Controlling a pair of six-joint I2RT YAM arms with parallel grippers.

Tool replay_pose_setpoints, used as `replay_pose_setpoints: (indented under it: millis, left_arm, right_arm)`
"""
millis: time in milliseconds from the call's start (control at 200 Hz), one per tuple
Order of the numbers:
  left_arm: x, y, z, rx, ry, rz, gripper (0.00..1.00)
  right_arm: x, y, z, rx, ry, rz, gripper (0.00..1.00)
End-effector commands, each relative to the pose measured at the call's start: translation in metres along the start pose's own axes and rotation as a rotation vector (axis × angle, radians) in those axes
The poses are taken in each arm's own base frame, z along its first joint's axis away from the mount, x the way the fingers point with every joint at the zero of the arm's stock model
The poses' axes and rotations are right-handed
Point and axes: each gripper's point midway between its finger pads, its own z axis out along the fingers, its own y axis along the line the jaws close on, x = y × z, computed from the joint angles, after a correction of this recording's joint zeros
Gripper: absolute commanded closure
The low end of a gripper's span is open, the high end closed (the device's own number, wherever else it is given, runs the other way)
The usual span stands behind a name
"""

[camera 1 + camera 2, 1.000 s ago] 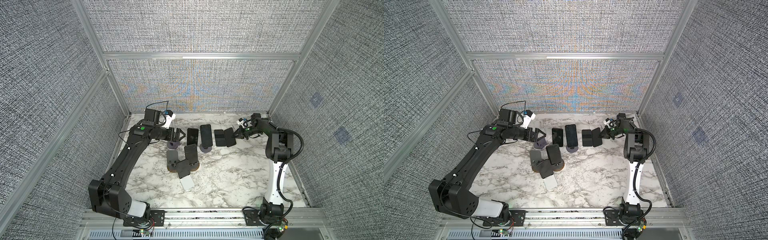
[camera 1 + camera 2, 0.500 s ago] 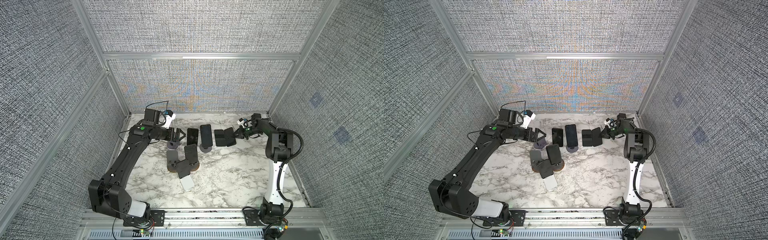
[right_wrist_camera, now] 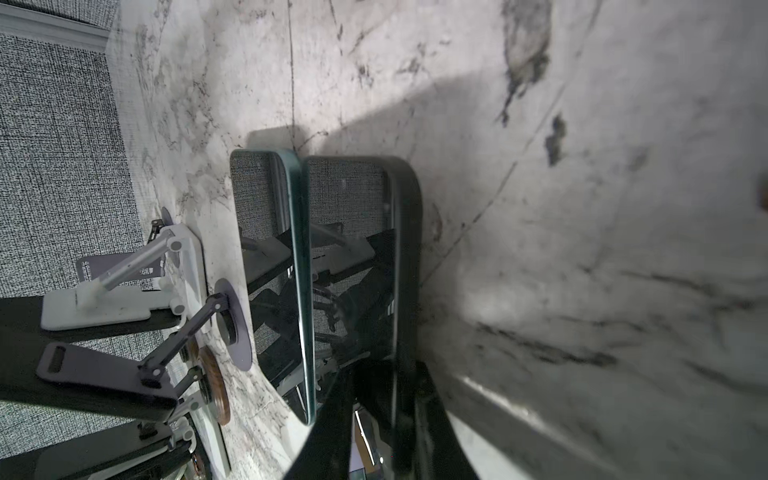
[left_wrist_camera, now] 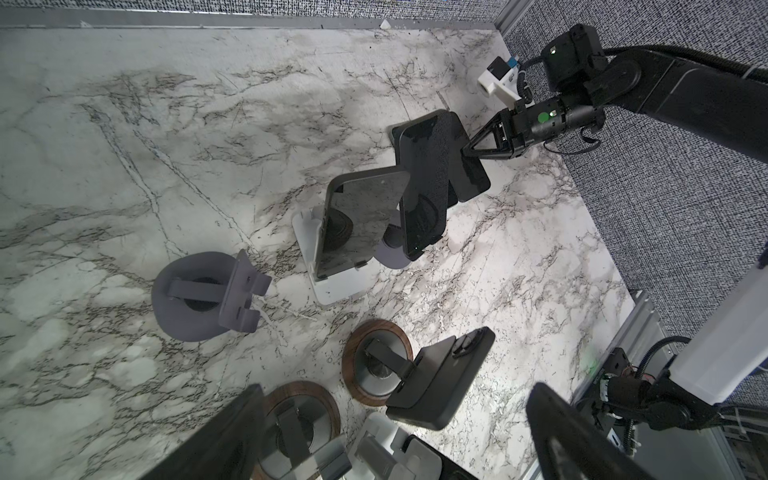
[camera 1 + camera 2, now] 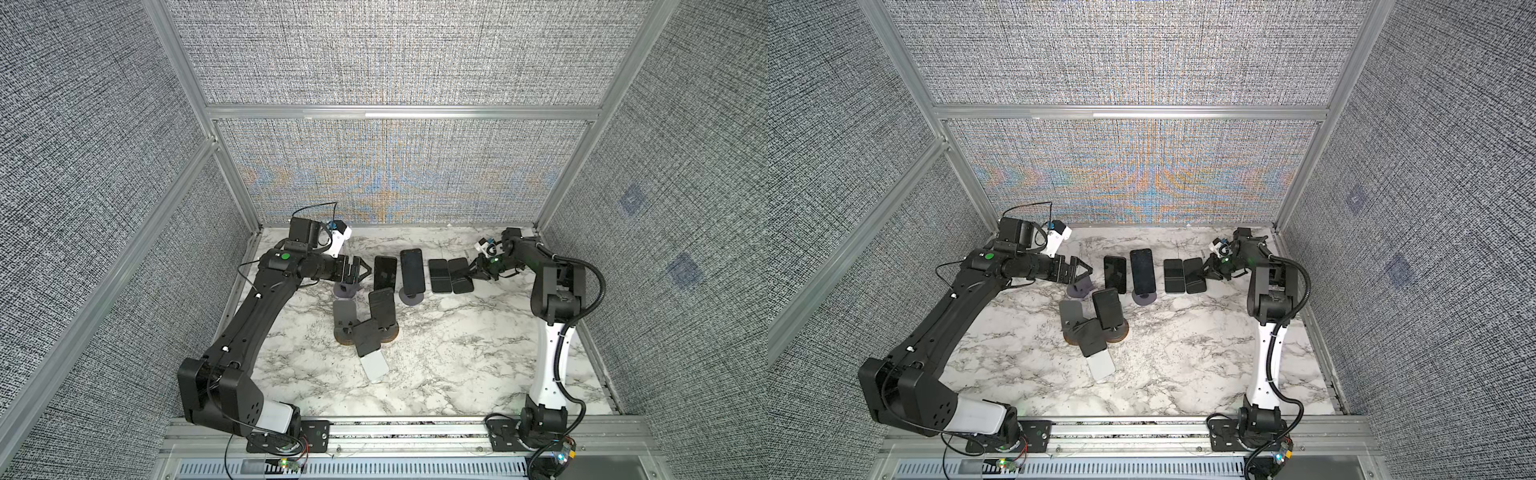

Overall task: Remove the phone from the phone stand
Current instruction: 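Lay the black phone flat and open the right gripper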

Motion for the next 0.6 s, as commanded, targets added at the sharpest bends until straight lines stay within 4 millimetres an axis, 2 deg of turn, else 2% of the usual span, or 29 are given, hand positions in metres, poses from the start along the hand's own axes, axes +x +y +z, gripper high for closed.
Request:
replay_pose_setpoints:
  millis: [0,330,595]
  left_arm:
    - [-0.0024,-0.0005,-0.0005,0.004,-0.007,0.019,0.01]
    - [-0.0020,0.0004,0.0030,0.011,0.002,0.011,0.01]
    - [-0.0029,0.0017,0.0042,0.009,0.001,0.011,0.01]
  right_arm:
    - [0.0025,-0.0085,0.0013,0.041,0.006,0.006,0.76]
    - [0.0075,-0.0105,-0.0015,0.054,0.001,0.014,0.62]
    - [0.0089,-0.0089,-0.0037,0.056,-0.006,0.017,0.60]
